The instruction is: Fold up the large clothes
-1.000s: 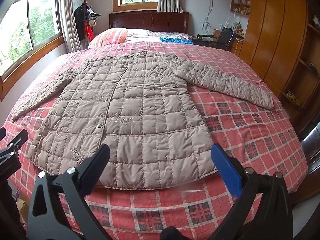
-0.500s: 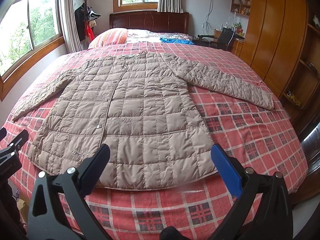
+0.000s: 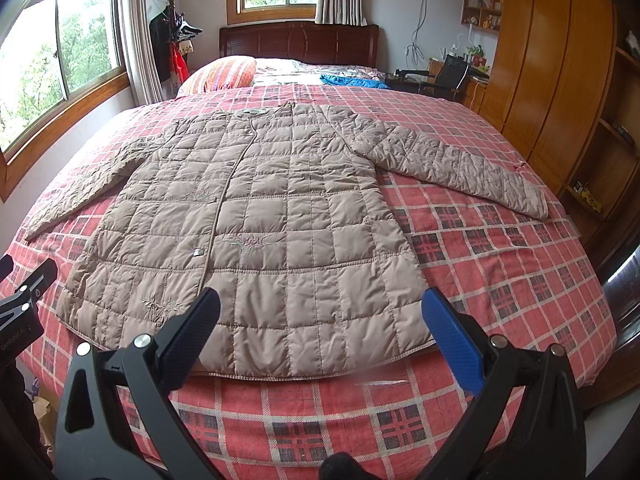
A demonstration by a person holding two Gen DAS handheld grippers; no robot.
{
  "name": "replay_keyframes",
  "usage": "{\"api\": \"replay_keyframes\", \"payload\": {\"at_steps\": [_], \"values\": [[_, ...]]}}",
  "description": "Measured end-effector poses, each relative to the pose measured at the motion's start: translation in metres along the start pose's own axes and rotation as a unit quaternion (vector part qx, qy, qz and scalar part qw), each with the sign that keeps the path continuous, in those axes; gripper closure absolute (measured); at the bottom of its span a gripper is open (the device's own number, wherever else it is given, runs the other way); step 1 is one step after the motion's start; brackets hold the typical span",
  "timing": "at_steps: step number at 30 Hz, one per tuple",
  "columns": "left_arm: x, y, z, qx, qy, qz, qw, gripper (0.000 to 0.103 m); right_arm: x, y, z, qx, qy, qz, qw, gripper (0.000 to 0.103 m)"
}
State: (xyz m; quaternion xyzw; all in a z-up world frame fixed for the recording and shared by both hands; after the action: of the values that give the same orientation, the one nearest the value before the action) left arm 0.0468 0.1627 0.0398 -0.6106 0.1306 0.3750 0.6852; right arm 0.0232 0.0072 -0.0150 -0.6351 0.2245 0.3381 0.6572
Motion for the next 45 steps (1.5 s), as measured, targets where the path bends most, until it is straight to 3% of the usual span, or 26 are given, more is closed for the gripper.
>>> {"api": "replay_keyframes", "payload": {"at_steps": [38, 45], "values": [[0.002, 0.001, 0.0, 0.0, 0.002, 0.002, 1.0, 0.004, -0.001, 0.001, 0.001, 0.001, -0.001, -0.001, 1.0, 0.003], [0.014, -0.012, -0.018, 0.013, 0.042, 0.006, 0.999, 0.004, 0.01, -0.008, -0.029, 0.033, -0.003, -0.011, 0.999, 0.003]]}}
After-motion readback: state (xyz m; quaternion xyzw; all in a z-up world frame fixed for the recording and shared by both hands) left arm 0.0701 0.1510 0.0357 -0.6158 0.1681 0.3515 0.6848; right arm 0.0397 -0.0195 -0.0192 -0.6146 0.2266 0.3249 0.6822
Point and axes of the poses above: each gripper's, at about its wrist camera, not at the fingertips, and x roughly the way its jaws point, z to its left, y to its underside, the point moved 3 cm from there along x, roughly the way its jaws point, and after that the axes turned 9 degrees about -y, right-handed, at the moved point
